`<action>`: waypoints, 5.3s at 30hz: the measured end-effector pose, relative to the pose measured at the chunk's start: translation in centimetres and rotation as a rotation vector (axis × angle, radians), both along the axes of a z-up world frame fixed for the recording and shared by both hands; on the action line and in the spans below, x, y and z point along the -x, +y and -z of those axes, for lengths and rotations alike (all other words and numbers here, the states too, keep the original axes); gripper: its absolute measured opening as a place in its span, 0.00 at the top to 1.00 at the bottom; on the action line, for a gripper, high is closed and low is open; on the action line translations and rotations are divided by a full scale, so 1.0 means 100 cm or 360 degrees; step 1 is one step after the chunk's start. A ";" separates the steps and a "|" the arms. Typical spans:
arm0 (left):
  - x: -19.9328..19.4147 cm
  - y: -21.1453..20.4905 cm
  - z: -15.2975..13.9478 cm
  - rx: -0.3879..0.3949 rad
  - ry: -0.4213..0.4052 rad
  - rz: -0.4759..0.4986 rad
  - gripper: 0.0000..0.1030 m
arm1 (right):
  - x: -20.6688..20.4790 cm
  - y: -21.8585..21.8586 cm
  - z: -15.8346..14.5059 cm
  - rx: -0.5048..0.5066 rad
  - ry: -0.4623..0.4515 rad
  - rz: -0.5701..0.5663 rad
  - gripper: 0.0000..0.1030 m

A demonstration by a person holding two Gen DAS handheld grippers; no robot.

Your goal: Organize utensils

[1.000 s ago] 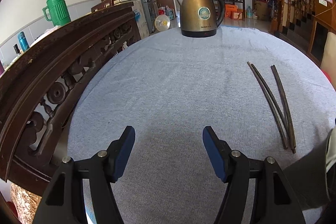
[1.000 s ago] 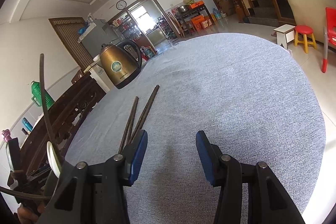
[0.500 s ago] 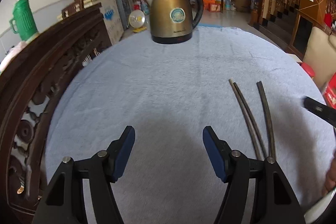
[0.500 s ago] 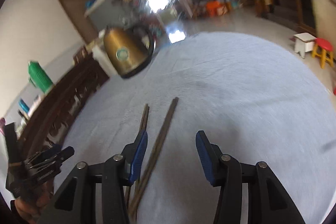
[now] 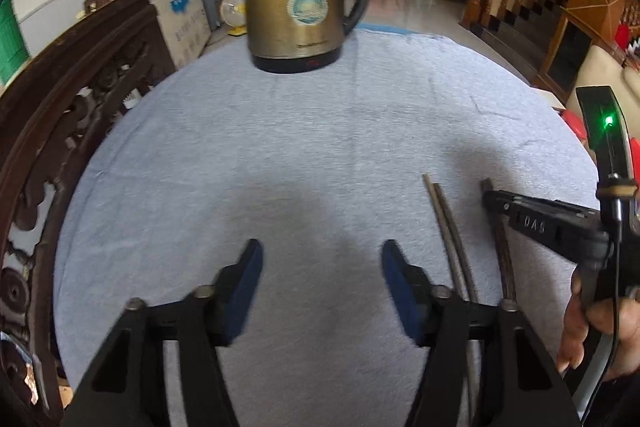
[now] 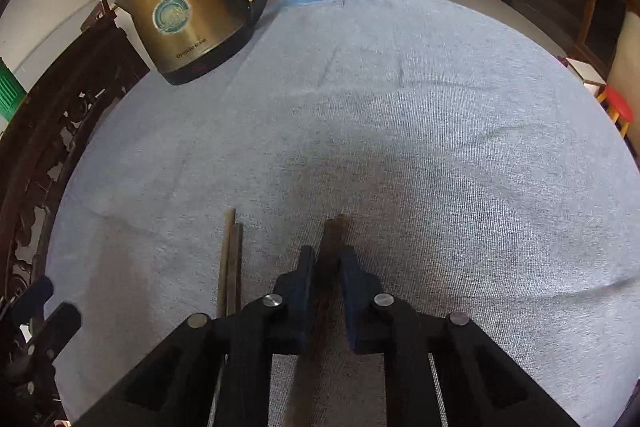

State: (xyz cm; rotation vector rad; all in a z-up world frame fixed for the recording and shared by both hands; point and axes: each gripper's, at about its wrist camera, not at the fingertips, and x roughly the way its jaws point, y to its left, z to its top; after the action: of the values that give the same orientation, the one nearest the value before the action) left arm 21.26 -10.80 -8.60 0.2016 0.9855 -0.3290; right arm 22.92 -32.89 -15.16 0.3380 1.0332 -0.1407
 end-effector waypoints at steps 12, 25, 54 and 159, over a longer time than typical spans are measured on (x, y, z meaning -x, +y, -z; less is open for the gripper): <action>-0.011 -0.057 0.035 0.0014 0.0190 0.0205 0.60 | 0.066 -0.076 -0.003 -0.0672 -0.0329 0.0112 0.88; -0.010 -0.079 0.053 -0.0092 0.0130 0.0296 0.82 | 0.087 -0.105 -0.004 -0.0757 -0.0446 0.0181 0.85; -0.025 -0.090 0.048 0.0088 0.0282 0.0344 0.85 | 0.063 -0.065 -0.004 -0.0157 -0.0087 0.0124 0.91; -0.047 -0.129 0.042 -0.0162 0.0366 0.0419 0.60 | 0.045 -0.061 0.000 -0.0072 0.0017 -0.0042 0.92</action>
State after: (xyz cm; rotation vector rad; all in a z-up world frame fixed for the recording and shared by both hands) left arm 25.94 -23.69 -12.82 0.3942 1.2066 -0.5521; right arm 18.43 -38.96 -15.11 0.3650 1.0524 -0.0954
